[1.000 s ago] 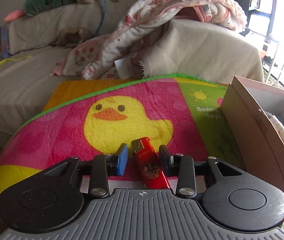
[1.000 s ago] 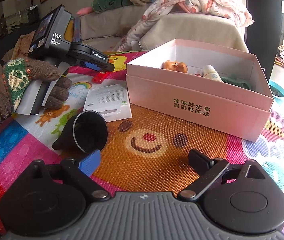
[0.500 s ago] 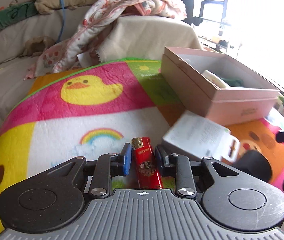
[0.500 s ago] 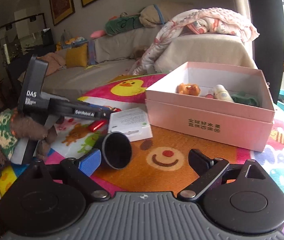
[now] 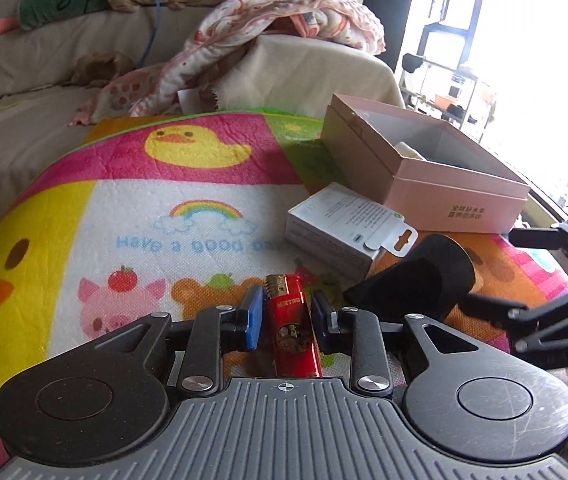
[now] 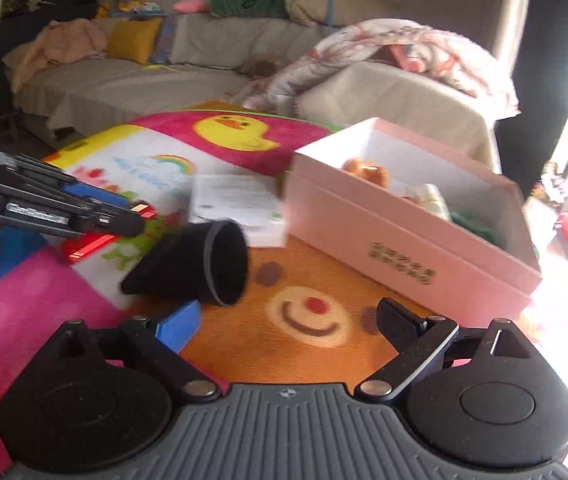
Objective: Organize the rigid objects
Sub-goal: 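Grasp the black cone-shaped cap with the right gripper while the left gripper holds the lighter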
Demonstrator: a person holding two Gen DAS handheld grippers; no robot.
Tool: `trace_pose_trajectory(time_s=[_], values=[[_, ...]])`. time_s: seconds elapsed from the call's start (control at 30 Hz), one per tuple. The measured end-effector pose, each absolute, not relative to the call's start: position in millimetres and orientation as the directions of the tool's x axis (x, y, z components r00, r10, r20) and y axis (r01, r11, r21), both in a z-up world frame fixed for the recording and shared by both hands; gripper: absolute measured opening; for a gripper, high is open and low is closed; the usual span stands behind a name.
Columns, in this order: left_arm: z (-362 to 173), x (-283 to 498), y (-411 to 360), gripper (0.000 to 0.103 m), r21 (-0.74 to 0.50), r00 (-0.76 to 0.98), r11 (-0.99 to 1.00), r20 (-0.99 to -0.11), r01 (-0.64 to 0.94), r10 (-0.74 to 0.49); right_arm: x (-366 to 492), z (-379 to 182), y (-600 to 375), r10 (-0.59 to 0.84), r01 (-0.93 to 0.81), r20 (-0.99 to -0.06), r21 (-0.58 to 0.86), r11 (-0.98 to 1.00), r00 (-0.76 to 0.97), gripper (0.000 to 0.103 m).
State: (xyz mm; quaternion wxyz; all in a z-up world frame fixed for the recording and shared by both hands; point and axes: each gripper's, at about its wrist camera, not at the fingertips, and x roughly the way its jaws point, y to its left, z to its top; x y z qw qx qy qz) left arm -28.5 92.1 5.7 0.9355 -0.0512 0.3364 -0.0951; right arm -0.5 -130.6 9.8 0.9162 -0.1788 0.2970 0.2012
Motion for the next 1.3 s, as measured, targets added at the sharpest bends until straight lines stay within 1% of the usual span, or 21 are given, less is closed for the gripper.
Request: trace_pose_trajectory(time_s=[0.03, 0.07, 0.2, 0.3, 0.37, 0.43, 0.5, 0.53, 0.57, 0.7, 0.8, 0.83, 0.87, 0.93, 1.03, 1.1, 1.17, 1.27, 1.3], values=[[5.6, -29.0, 91.7, 0.031, -0.163, 0.757, 0.976, -0.618, 0.142, -0.214, 1.7, 8.5, -135.8, 0.207, -0.427, -0.607, -0.242, 0.871, 0.767, 0.095], [5.9, -29.5, 91.3, 0.032, -0.171, 0.757, 0.975, -0.617, 0.139, -0.216, 4.0, 8.4, -142.1, 0.187, -0.403, -0.608, -0.241, 0.883, 0.772, 0.095], [7.8, -32.2, 84.0, 0.033, -0.196, 0.739, 0.963, -0.619, 0.184, -0.267, 4.7, 11.0, -165.5, 0.274, -0.442, -0.655, -0.102, 0.891, 0.704, 0.095], [8.5, -38.4, 69.7, 0.033, -0.190, 0.706, 0.944, -0.627, 0.271, -0.329, 0.9, 4.9, -170.4, 0.284, -0.446, -0.673, -0.078, 0.891, 0.683, 0.095], [8.3, -43.8, 59.5, 0.033, -0.195, 0.674, 0.922, -0.635, 0.334, -0.378, 3.5, 3.7, -177.3, 0.307, -0.441, -0.687, -0.022, 0.897, 0.659, 0.095], [8.6, -50.1, 50.4, 0.033, -0.176, 0.657, 0.906, -0.638, 0.384, -0.402, 8.4, 4.0, -184.6, 0.340, -0.442, -0.699, 0.039, 0.896, 0.629, 0.095], [8.7, -54.7, 43.7, 0.033, -0.161, 0.645, 0.896, -0.642, 0.414, -0.414, 8.2, 4.6, -187.4, 0.355, -0.447, -0.700, 0.057, 0.893, 0.619, 0.097], [8.0, -55.8, 41.6, 0.033, -0.159, 0.644, 0.894, -0.643, 0.419, -0.416, 7.0, 4.1, -187.6, 0.361, -0.452, -0.702, 0.062, 0.890, 0.614, 0.101], [7.1, -56.1, 40.9, 0.033, -0.160, 0.647, 0.896, -0.641, 0.414, -0.413, 4.9, 3.1, -187.3, 0.369, -0.462, -0.706, 0.067, 0.884, 0.604, 0.103], [1.4, -54.5, 48.3, 0.033, -0.252, 0.667, 0.899, -0.604, 0.359, -0.436, -3.1, 2.4, -181.0, 0.360, -0.486, -0.718, 0.034, 0.873, 0.596, 0.103], [4.8, -55.4, 45.9, 0.033, -0.235, 0.660, 0.902, -0.619, 0.362, -0.425, -4.7, 3.2, -179.1, 0.369, -0.503, -0.716, 0.030, 0.864, 0.592, 0.103], [5.4, -55.7, 45.1, 0.033, -0.222, 0.657, 0.902, -0.623, 0.370, -0.424, -4.9, 3.7, -178.6, 0.372, -0.505, -0.716, 0.031, 0.862, 0.591, 0.103], [5.9, -55.6, 45.2, 0.029, -0.215, 0.658, 0.905, -0.627, 0.368, -0.416, -5.7, 5.3, -177.4, 0.378, -0.508, -0.716, 0.039, 0.861, 0.587, 0.102], [5.9, -55.0, 48.2, 0.027, -0.226, 0.658, 0.907, -0.629, 0.354, -0.414, -7.6, 10.1, -175.0, 0.429, -0.533, -0.702, 0.083, 0.842, 0.568, 0.094], [5.9, -53.7, 55.0, 0.026, -0.268, 0.651, 0.902, -0.626, 0.338, -0.430, -10.3, 17.7, -167.0, 0.460, -0.558, -0.669, 0.080, 0.826, 0.584, 0.094], [6.0, -54.7, 57.8, 0.026, -0.276, 0.651, 0.903, -0.626, 0.330, -0.429, -4.9, 20.7, -163.9, 0.412, -0.527, -0.662, 0.029, 0.849, 0.627, 0.094], [5.7, -57.4, 58.7, 0.026, -0.269, 0.654, 0.904, -0.625, 0.331, -0.426, 6.2, 20.0, -165.1, 0.307, -0.460, -0.668, -0.060, 0.886, 0.677, 0.092], [4.0, -60.9, 57.2, 0.026, -0.260, 0.666, 0.907, -0.616, 0.332, -0.421, 21.6, 13.4, -173.7, 0.035, -0.252, -0.617, -0.268, 0.930, 0.786, 0.089], [4.2, -61.3, 55.7, 0.026, -0.252, 0.669, 0.909, -0.616, 0.333, -0.416, 23.8, 13.4, -179.0, 0.003, -0.221, -0.608, -0.284, 0.933, 0.794, 0.089]])
